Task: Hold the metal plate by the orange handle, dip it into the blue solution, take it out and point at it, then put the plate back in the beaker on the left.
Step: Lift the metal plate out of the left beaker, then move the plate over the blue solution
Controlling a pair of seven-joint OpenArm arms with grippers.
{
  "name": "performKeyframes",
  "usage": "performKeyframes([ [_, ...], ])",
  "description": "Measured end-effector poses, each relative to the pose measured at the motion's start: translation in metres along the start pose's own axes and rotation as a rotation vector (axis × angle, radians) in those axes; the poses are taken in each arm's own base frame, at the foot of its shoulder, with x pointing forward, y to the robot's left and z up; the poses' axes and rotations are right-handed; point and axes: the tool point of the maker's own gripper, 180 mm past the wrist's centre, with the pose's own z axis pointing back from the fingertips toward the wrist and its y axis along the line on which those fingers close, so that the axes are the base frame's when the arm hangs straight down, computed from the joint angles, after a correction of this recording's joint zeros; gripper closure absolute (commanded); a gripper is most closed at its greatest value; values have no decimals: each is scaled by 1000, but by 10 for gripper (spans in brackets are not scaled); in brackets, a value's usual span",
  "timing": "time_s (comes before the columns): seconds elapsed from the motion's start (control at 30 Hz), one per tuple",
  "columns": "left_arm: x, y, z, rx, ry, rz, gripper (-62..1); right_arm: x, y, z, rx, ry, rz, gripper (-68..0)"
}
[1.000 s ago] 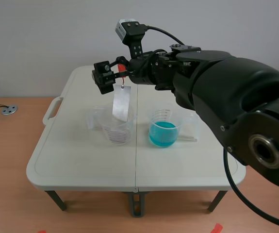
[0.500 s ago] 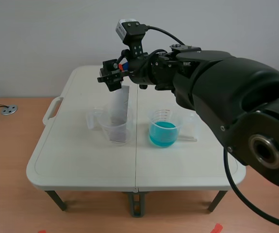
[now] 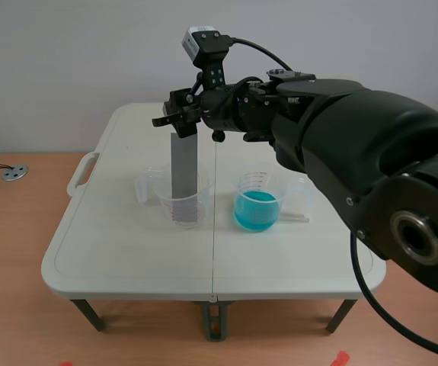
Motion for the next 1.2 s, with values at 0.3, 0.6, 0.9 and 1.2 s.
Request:
performKeyframes([
  [0.3, 0, 0, 0, 0, 0, 0, -18, 1, 0, 0, 0, -7, 3, -13],
  [0.6, 0, 0, 0, 0, 0, 0, -18, 1, -1, 1, -3, -6, 4, -13],
  [0.9, 0, 0, 0, 0, 0, 0, -18, 8, 11, 1, 67, -48, 17, -13],
  [1.2, 0, 0, 0, 0, 0, 0, -18, 8, 22, 13, 125, -152, 14, -13],
])
